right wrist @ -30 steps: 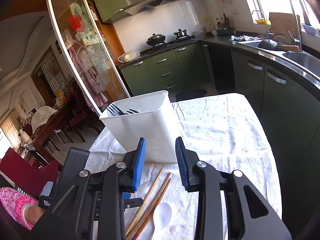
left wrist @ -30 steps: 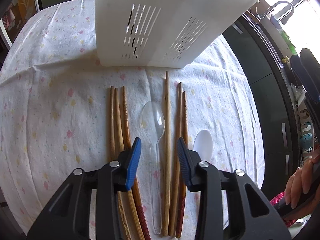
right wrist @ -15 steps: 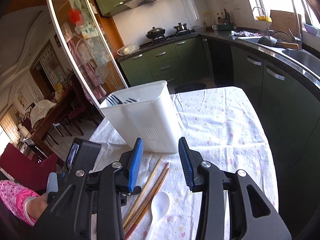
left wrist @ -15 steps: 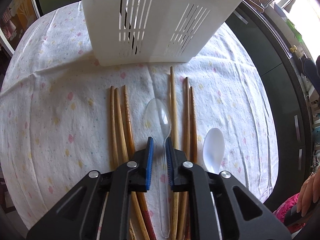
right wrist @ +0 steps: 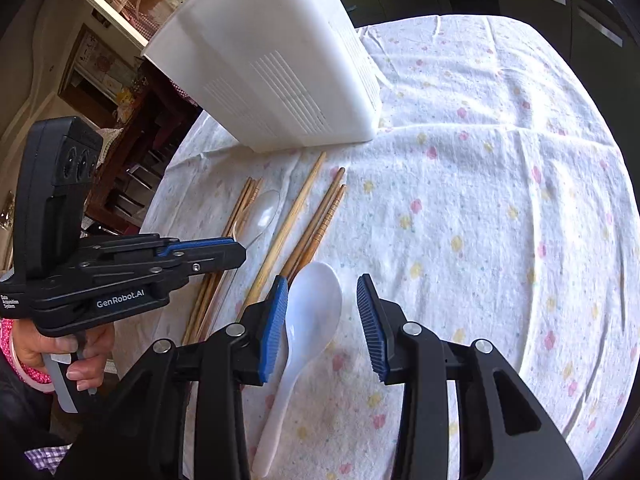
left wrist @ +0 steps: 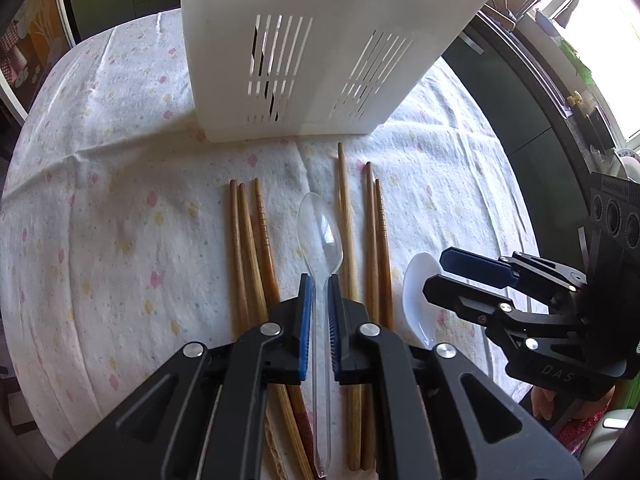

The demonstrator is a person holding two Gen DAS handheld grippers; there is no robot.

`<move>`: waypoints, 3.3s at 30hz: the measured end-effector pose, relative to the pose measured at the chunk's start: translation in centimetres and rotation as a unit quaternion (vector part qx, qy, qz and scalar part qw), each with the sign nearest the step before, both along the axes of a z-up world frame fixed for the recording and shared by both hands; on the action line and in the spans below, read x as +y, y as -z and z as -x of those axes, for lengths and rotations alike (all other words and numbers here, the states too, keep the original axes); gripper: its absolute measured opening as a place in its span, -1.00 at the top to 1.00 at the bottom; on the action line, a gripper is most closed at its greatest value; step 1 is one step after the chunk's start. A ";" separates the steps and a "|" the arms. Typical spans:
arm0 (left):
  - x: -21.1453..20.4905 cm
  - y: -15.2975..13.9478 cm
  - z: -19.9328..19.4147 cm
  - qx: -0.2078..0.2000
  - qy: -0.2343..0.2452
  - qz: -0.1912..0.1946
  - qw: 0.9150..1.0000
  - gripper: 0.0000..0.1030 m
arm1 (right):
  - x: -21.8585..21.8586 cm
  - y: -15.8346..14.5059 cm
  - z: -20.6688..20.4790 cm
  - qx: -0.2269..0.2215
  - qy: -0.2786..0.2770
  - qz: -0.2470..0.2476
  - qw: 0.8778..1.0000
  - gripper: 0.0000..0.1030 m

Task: Organize utensils
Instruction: 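Grasp the clear plastic spoon with the left tool while the right tool grasps the white spoon, then lift both spoons over the white basket and open both tools to drop them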

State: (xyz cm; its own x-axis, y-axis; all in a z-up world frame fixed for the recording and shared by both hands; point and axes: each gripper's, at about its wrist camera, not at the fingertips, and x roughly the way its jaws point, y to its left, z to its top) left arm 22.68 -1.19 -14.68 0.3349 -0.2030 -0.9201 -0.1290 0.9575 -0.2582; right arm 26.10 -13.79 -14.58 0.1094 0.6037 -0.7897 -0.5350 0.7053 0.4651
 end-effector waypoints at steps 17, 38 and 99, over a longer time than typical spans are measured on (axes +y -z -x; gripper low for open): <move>0.7 -2.7 1.8 -0.032 0.012 0.004 0.999 0.85 | 0.5 -1.1 1.0 -0.022 0.027 -0.017 0.999 0.93; 2.7 -23.3 1.6 -0.489 -0.055 -0.018 0.870 0.84 | -3.8 -5.0 3.1 -0.061 0.063 -0.068 0.994 0.93; 3.0 -9.8 7.1 -0.294 -0.050 -0.108 0.948 0.42 | 2.2 -12.6 3.2 -0.375 0.193 -0.046 0.905 0.13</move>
